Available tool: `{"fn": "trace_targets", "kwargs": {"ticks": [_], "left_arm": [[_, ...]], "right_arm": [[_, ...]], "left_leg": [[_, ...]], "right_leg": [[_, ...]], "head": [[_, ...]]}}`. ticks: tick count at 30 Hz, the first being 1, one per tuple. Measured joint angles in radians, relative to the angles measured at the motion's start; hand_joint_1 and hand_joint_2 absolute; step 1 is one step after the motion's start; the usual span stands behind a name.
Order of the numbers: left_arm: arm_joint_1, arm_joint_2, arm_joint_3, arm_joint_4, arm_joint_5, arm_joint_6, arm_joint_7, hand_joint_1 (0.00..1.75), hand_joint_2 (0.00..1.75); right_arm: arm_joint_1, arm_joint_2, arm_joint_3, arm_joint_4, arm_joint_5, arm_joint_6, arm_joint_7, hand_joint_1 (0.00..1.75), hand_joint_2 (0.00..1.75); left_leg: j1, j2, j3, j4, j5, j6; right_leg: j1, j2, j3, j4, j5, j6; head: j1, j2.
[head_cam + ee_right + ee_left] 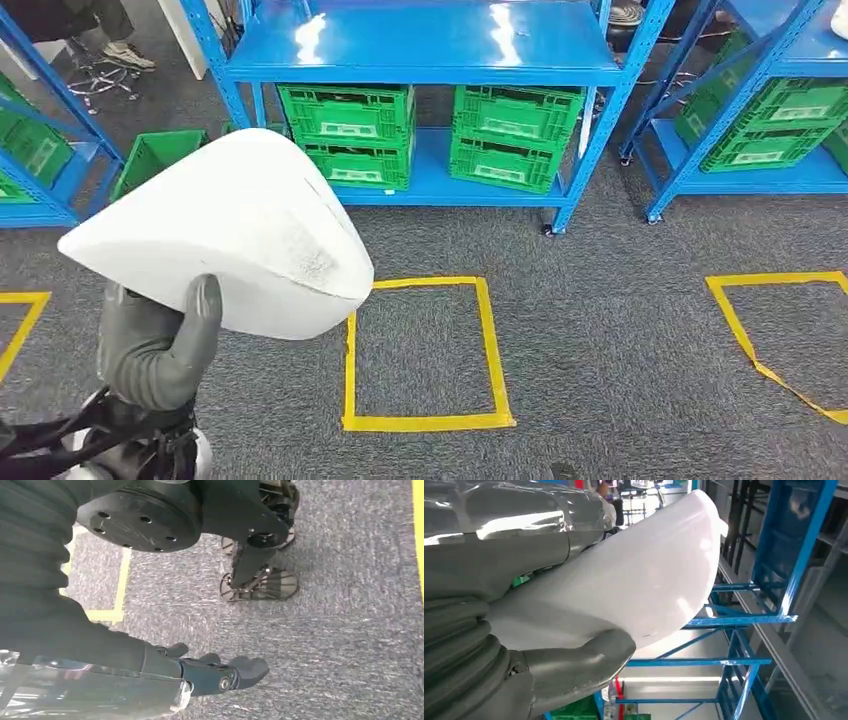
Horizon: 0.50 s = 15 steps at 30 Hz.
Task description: Take the parts from the cabinet and place them on the table.
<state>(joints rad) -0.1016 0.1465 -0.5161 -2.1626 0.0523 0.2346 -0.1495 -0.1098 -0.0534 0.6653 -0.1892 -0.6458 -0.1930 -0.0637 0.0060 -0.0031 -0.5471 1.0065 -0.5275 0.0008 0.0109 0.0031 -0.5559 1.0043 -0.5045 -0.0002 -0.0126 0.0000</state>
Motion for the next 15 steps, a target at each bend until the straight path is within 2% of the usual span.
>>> {"fn": "trace_targets", "kwargs": {"ticks": [1,3,4,5,6,7,9,10,11,12,13,15], "left_arm": [[0.0,0.0,0.0,0.0,0.0,0.0,0.0,1.75,1.75],[0.001,0.0,0.001,0.0,0.0,0.0,0.0,1.75,1.75],[0.001,0.0,0.0,0.0,0.0,0.0,0.0,1.75,1.75],[0.002,0.0,0.0,0.0,0.0,0.001,-0.002,1.75,1.75],[0.003,0.0,0.0,-0.001,0.0,0.004,-0.005,1.75,1.75],[0.003,-0.001,0.001,-0.001,0.0,0.005,-0.007,1.75,1.75],[0.008,-0.002,0.002,-0.001,0.0,0.007,-0.009,1.75,1.75],[0.011,-0.002,0.002,-0.001,0.0,0.007,-0.009,1.75,1.75],[0.015,-0.002,0.002,-0.001,0.0,0.008,-0.009,1.75,1.75],[0.017,-0.002,0.002,-0.001,0.0,0.008,-0.009,1.75,1.75],[0.017,-0.002,0.003,-0.001,0.0,0.008,-0.009,1.75,1.75],[0.018,-0.002,0.004,-0.001,-0.002,0.008,-0.009,1.75,1.75]], "right_arm": [[0.001,-0.002,0.0,0.0,0.0,0.0,0.0,0.0,1.75],[0.001,-0.002,0.0,0.0,0.001,0.0,0.0,0.0,1.75],[0.001,-0.001,0.0,0.0,0.006,0.0,-0.003,0.0,1.75],[0.0,-0.001,0.0,0.0,0.009,0.0,-0.005,0.0,1.75],[0.0,-0.003,0.0,0.0,0.013,-0.002,-0.007,0.0,1.75],[0.001,-0.004,0.0,0.0,0.018,-0.002,-0.007,0.0,1.75],[0.001,-0.005,0.0,0.0,0.019,-0.002,-0.007,0.0,1.75],[0.002,-0.007,0.0,0.0,0.021,-0.002,-0.007,0.0,1.75],[0.003,-0.006,0.0,0.0,0.021,-0.002,-0.007,0.0,1.75],[0.004,-0.006,0.0,0.0,0.021,-0.002,-0.007,0.0,1.75],[0.003,-0.006,0.0,0.0,0.023,-0.002,-0.007,0.0,1.75],[0.002,-0.007,0.0,0.0,0.024,-0.002,-0.007,0.0,1.75]], "left_leg": [[-0.001,0.0,0.0,0.0,-0.001,-0.001],[-0.002,0.0,0.003,0.0,0.0,0.0],[-0.011,0.0,0.002,0.006,-0.003,0.011],[-0.007,0.0,0.004,-0.003,0.002,0.021],[0.0,0.002,0.01,-0.017,0.011,0.029],[0.0,0.003,0.013,-0.02,0.012,0.031],[0.0,0.004,0.012,-0.02,0.012,0.035],[-0.001,0.003,0.012,-0.02,0.011,0.036],[-0.001,0.003,0.013,-0.019,0.01,0.037],[-0.001,0.001,0.015,-0.019,0.008,0.035],[-0.001,-0.001,0.018,-0.019,0.006,0.033],[0.0,-0.005,0.03,-0.018,-0.003,0.026]], "right_leg": [[0.0,0.0,0.001,-0.001,-0.004,-0.024],[-0.001,0.0,0.004,-0.002,0.003,-0.023],[-0.004,0.0,0.009,-0.017,0.011,-0.008],[-0.007,-0.001,0.011,-0.019,0.013,0.016],[-0.008,0.001,0.008,-0.015,0.006,0.021],[-0.008,0.001,-0.002,0.011,-0.014,0.025],[-0.013,0.001,-0.07,0.154,-0.088,0.031],[-0.014,0.001,-0.106,0.228,-0.117,0.033],[-0.014,0.0,-0.134,0.281,-0.126,0.034],[-0.016,0.0,-0.136,0.279,-0.107,0.035],[-0.018,0.0,-0.119,0.235,-0.067,0.033],[-0.02,0.0,-0.052,0.081,0.027,0.029]], "head": [[0.0,0.0],[0.004,0.0],[0.006,0.0],[0.005,0.0],[0.003,0.0],[0.007,0.0],[0.013,0.0],[0.013,0.0],[0.015,0.0],[0.015,0.0],[0.016,0.0],[0.017,0.0]]}}
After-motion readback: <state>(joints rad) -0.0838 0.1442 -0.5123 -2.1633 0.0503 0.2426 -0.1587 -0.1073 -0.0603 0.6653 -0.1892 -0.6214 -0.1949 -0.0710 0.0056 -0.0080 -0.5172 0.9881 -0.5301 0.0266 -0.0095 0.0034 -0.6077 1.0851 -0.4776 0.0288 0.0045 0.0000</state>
